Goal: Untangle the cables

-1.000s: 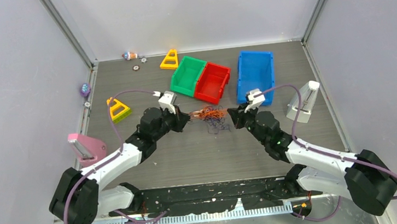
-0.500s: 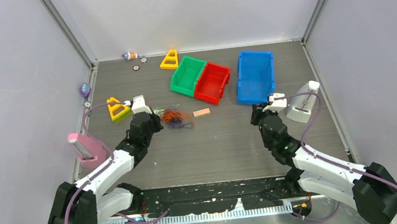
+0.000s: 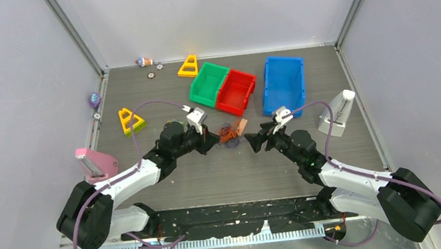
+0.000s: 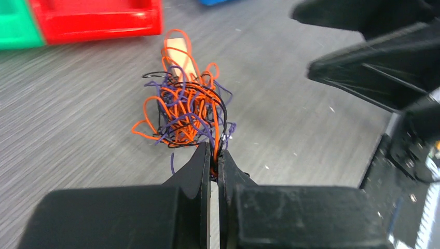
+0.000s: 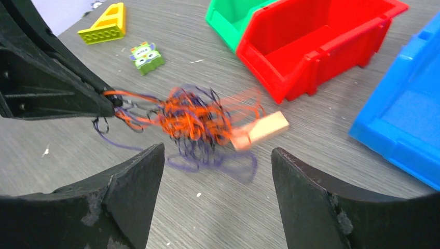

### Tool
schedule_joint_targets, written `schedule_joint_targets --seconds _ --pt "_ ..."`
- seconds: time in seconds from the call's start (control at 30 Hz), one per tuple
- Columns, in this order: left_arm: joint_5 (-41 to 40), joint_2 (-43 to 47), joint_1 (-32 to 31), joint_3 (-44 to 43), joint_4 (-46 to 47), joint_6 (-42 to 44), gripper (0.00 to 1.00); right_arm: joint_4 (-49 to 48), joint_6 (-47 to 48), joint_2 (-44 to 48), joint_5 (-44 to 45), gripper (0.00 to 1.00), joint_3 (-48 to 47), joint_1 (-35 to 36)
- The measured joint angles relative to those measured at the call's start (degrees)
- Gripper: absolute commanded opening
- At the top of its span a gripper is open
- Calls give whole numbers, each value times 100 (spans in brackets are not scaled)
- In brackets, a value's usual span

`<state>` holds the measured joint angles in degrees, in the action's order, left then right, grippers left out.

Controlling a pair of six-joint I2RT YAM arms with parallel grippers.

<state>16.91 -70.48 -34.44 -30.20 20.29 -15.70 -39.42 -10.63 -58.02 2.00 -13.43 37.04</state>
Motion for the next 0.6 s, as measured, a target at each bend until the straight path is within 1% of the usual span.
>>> schedule_joint_targets --seconds 0.03,0.07,0.13,0.17,0.2,0.27,0.4,0.53,0.6 --pt "164 0 -39 0 42 57 21 -48 9 2 -120 82 0 0" --pt "348 0 -83 0 79 133 38 -98 20 2 -195 82 0 0" --pt "619 -2 -122 -4 109 291 77 -144 28 2 -256 82 0 0" --pt "671 -2 -129 -15 109 337 86 -146 31 2 -262 82 0 0" --pt "678 -2 -129 -37 96 367 90 -146 33 2 -267 82 0 0" --pt "647 -2 -129 -63 103 367 90 -140 35 0 -267 82 -9 0" --pt "426 -28 -129 -101 -11 415 84 -35 35 -109 -203 81 -138 0" --pt "310 -544 -129 -667 -496 424 79 264 37 -579 -243 79 -518 0" --pt "330 -837 -129 -946 -678 424 73 391 35 -785 -358 79 -671 -2"
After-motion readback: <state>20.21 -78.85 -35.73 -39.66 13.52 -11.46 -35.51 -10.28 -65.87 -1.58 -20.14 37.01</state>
